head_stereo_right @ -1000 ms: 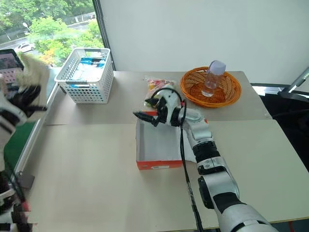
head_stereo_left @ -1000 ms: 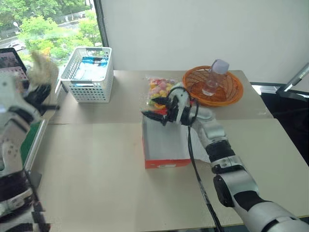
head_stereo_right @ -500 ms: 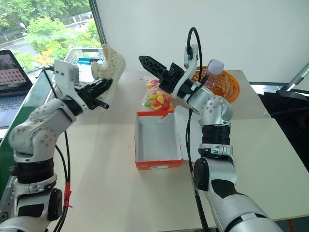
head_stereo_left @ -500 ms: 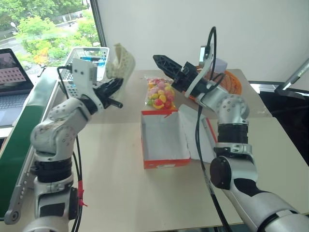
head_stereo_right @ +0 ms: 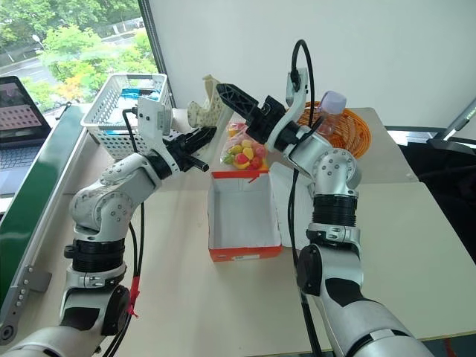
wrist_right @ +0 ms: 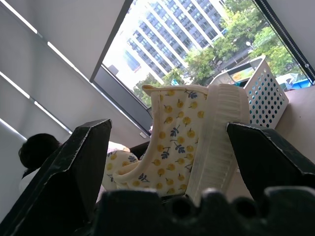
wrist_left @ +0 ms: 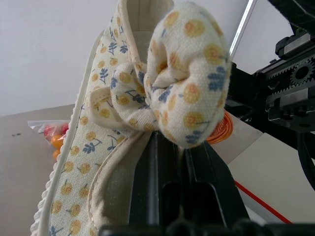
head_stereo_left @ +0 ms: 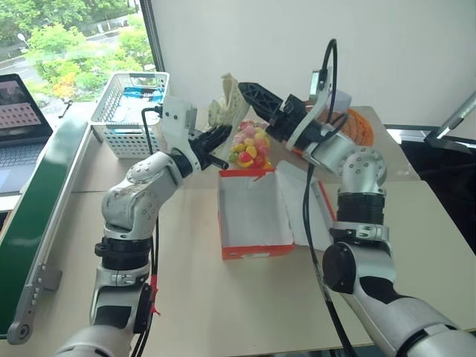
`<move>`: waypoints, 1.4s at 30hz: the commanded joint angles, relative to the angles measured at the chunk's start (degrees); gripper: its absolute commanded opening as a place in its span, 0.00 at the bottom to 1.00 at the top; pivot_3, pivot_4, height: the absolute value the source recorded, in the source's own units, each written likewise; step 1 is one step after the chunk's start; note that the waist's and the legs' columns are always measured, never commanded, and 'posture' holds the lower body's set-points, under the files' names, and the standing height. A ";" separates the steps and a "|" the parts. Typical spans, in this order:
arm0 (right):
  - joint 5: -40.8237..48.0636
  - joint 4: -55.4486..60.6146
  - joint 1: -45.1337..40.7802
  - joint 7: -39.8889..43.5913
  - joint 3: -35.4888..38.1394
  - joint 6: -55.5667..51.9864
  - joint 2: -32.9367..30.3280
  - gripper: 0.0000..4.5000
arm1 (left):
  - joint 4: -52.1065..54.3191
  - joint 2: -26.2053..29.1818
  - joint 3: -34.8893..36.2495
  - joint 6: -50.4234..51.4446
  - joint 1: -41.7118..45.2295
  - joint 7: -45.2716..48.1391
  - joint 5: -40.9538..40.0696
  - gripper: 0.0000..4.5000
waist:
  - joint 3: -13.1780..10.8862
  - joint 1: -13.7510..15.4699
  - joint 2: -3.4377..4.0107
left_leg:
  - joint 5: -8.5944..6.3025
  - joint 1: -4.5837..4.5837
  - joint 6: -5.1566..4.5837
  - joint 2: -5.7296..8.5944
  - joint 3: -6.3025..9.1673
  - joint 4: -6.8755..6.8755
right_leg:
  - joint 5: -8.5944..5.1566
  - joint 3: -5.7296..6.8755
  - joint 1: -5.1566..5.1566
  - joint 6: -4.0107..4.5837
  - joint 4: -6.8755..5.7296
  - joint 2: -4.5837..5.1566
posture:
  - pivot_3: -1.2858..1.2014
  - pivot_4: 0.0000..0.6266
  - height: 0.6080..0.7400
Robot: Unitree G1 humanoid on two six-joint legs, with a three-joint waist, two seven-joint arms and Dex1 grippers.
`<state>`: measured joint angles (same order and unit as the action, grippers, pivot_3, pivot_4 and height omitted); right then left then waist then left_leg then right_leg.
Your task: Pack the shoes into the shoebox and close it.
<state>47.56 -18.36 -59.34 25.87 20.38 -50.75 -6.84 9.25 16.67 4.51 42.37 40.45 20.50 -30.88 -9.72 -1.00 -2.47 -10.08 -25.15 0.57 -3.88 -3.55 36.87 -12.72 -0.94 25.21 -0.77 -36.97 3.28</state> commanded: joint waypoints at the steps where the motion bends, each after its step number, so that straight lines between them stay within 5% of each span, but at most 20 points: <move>1: -0.94 -0.64 -0.12 1.74 -0.74 2.39 -1.42 1.00 | 2.38 1.07 1.32 -1.95 2.52 0.62 0.06 0.00 | 0.00 0.00 0.00 | 0.00 0.00 0.00 0.00 0.00 0.00 | 0.00 0.00 0.00 0.00 0.00 0.00 | 0.52 0.24 1.00; 6: -2.11 -3.48 -0.08 3.49 -0.37 3.81 -4.31 1.00 | 3.61 2.73 2.91 -1.21 2.78 0.37 -0.64 0.00 | 0.00 0.04 0.00 | 0.00 0.00 0.00 0.00 0.01 0.00 | 0.00 0.01 0.00 0.00 0.01 0.00 | 0.52 0.24 1.00; 24: -1.03 -1.39 0.09 5.05 -2.34 3.27 -2.98 1.00 | 6.90 -5.97 -2.57 0.91 0.11 -1.68 -1.61 0.00 | -0.01 0.05 0.01 | -0.01 -0.04 -0.02 0.01 0.02 0.02 | 0.01 0.01 -0.01 -0.03 0.05 -0.01 | 0.52 0.24 1.00; 28: -1.20 -1.29 0.30 4.84 -2.78 3.28 -2.29 0.78 | 6.45 -6.50 -2.88 0.64 0.56 -1.52 -1.33 0.00 | -0.01 0.12 0.01 | 0.00 -0.04 -0.02 0.01 0.03 0.03 | 0.01 0.01 -0.01 -0.03 0.05 -0.01 | 0.52 0.24 1.00; 35: -2.34 -1.70 0.08 4.52 -3.14 4.19 -3.12 0.25 | 8.18 -4.84 -2.04 2.78 0.40 -1.80 -1.64 0.00 | -0.01 0.06 0.01 | -0.01 -0.04 -0.02 0.01 0.03 0.03 | 0.01 0.01 -0.01 -0.03 0.05 -0.01 | 0.52 0.24 1.00; 37: -3.18 -1.67 -0.05 4.77 -3.62 4.63 -3.82 0.20 | 9.83 -3.37 -1.58 3.71 -0.64 -2.12 -1.36 0.00 | -0.01 0.02 0.02 | 0.00 -0.04 -0.02 0.01 0.03 0.03 | 0.01 0.01 -0.01 -0.03 0.05 -0.01 | 0.52 0.24 1.00; 42: -5.81 -2.91 -1.96 5.84 -4.63 6.66 -6.94 0.18 | 16.44 2.56 3.02 9.11 -5.03 -0.15 -6.54 0.37 | -0.03 -0.03 0.05 | -0.01 -0.05 -0.02 0.00 0.04 0.02 | 0.01 0.01 0.01 -0.03 0.06 -0.01 | 0.52 0.24 1.00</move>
<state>42.03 -22.59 -58.38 30.79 14.50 -46.65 -12.39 21.35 17.72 4.78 50.76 35.10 19.89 -36.02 -9.75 -1.02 -2.43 -10.09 -25.21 0.55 -3.87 -3.51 36.89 -12.72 -0.93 25.23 -0.80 -36.92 3.28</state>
